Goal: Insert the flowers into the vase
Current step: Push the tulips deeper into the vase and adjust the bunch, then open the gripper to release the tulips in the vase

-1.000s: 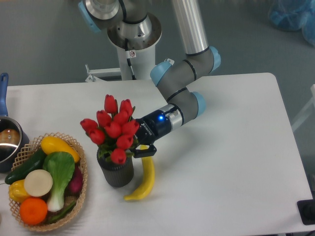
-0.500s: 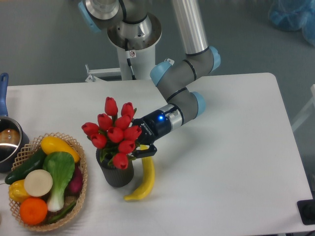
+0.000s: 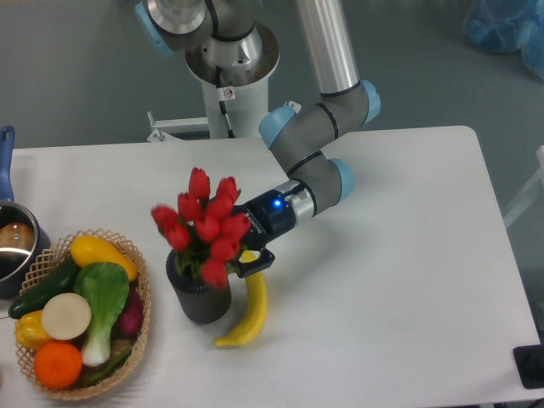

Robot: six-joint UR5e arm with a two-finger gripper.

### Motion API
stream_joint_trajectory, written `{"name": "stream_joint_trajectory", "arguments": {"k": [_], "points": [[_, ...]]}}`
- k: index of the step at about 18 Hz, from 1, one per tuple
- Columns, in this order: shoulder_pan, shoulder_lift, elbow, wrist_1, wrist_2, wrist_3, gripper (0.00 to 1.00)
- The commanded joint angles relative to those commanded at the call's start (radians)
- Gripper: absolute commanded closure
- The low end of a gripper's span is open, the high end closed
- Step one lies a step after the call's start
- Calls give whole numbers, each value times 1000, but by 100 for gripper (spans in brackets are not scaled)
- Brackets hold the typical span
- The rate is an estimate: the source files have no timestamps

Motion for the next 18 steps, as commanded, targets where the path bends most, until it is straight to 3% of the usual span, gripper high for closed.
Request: {"name": "stream_joint_trajectory", "arguments": {"k": [2, 4, 16, 18], "points": [[0, 0, 0, 2, 0, 0, 22], [0, 0, -2, 2, 0, 0, 3], [6, 11, -5, 2, 12, 11, 0], [14, 14, -6, 2, 60, 11, 0]]}}
